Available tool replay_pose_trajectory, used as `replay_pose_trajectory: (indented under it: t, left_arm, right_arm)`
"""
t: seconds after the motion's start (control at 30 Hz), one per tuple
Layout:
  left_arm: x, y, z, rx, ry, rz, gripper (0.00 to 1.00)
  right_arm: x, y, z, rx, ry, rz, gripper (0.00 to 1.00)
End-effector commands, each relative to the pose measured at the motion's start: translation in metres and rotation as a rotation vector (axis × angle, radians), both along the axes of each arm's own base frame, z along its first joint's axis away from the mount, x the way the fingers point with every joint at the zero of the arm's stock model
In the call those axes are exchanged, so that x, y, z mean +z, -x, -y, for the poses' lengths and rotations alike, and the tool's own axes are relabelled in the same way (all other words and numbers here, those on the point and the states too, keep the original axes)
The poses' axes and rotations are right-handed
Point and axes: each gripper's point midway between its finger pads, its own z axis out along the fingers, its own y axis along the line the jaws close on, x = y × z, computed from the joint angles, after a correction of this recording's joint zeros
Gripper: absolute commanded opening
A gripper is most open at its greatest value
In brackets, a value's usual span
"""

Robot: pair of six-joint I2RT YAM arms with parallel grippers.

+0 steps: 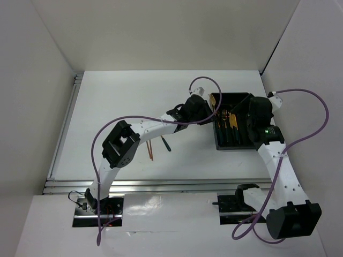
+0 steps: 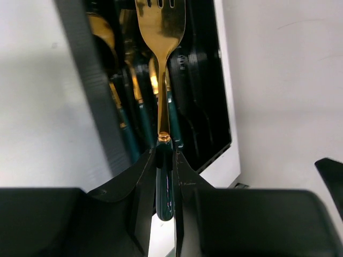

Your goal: Sort the eating utensils into containers

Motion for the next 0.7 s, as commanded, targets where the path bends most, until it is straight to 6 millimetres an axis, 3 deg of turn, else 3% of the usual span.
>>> replay_pose_trajectory:
  t: [0.0,0.03,0.23,0.3,0.33,0.67]
  left_arm:
    - [0.031,-0.007,0.03,-0.018,0.141,0.046,0.24]
    - [0.02,-0.006,0.033,-0.034,0.133,0.031,0.24]
    - [0.026,-0.003,0.054,-0.062,0.182,0.055,0.26]
    - [0.013,-0.004,0.057,-0.067,0.184,0.041,0.26]
    - [0.022,-0.006,0.059,-0.064,0.211,0.05,0.27]
    - [0.001,-0.001,0.08,-0.078,0.263,0.025,0.29]
  right_arm:
    - [0.021,-0.005,0.0,0.006,-0.006,0.098,0.86]
    - [0.021,-0.005,0.0,0.006,-0.006,0.098,0.86]
    - [0.021,-0.003,0.0,0.006,-0.007,0.109,0.86]
    - [0.023,-0.004,0.0,0.006,-0.007,0.118,0.86]
    - [0.023,-0.004,-0.002,0.014,-0.011,0.118,0.86]
    - [0.017,-0.001,-0.002,0.019,-0.003,0.107,0.86]
